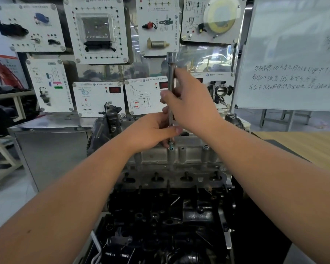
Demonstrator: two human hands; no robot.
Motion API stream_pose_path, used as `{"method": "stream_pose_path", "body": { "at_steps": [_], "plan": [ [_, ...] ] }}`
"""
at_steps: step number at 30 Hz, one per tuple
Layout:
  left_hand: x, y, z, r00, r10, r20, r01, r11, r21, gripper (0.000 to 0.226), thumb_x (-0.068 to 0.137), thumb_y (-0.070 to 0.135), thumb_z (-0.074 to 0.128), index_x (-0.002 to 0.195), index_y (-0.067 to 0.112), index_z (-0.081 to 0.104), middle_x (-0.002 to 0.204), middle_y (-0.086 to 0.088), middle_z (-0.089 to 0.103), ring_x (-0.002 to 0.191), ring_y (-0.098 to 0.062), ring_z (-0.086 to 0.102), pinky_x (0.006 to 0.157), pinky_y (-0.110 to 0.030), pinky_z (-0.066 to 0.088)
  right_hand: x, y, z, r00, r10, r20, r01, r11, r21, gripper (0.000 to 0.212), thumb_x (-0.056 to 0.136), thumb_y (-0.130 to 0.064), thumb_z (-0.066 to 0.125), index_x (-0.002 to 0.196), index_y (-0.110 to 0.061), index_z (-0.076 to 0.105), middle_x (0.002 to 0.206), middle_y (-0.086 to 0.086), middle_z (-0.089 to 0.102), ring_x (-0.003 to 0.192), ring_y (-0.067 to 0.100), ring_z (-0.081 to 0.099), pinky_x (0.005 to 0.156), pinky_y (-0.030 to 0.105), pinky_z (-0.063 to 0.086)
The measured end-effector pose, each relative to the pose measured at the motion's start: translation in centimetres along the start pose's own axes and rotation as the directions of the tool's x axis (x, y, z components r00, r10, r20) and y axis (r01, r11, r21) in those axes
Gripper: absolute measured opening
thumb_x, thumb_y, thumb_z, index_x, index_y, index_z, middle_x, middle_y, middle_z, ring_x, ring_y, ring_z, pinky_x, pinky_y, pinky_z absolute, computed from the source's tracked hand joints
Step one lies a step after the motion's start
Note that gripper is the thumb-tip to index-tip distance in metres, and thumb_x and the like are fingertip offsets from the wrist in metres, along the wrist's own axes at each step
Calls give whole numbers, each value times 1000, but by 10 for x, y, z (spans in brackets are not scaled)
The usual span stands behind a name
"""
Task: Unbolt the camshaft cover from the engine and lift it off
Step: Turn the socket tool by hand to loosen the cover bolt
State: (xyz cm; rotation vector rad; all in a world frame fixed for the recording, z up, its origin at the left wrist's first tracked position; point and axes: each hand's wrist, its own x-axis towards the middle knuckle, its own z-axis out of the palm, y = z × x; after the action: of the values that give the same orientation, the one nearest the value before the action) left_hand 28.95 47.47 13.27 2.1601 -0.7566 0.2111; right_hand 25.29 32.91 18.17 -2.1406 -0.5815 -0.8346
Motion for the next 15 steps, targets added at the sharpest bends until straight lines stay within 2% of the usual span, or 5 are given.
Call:
{"method": "stream_pose_path", "body": {
  "at_steps": [4,6,10,13,15],
  "plan": [
    [-2,-1,-3,1000,18,23,-19,999,33,11,104,31,58,104,32,69,97,17,76,82,-3,72,70,-4,45,3,-4,0,998,-1,67,4,999,-52,20,101,-13,44,120,-7,43,93,16,71,77,33,72,70,51,60],
    [-4,0,-4,999,31,22,-33,998,61,15,104,31,58,101,29,72,95,18,77,77,1,70,70,-5,45,1,-3,1,997,1,71,2,999,-44,17,101,-14,44,116,-7,41,90,17,71,74,35,72,67,52,60],
    [-3,-2,-3,999,25,-29,-21,993,119,24,102,37,61,105,17,72,81,14,76,64,2,64,66,-22,46,1,-3,1,1000,-5,24,7,998,-65,31,101,-28,56,126,-12,49,86,9,71,67,23,72,68,43,60],
    [-1,-3,1,999,24,-41,-20,994,111,28,100,40,63,103,13,70,76,14,73,62,2,65,64,-19,47,2,-3,0,1000,19,8,-18,998,-67,37,100,-21,56,135,-13,44,92,10,71,77,27,72,71,44,60],
    [-2,-2,1,999,38,-25,-35,995,98,19,102,39,61,93,24,68,69,23,69,60,6,63,57,-9,43,2,-4,1,999,-1,40,5,996,-88,31,101,-15,51,131,-10,42,96,14,71,80,31,72,72,47,60]
  ]
}}
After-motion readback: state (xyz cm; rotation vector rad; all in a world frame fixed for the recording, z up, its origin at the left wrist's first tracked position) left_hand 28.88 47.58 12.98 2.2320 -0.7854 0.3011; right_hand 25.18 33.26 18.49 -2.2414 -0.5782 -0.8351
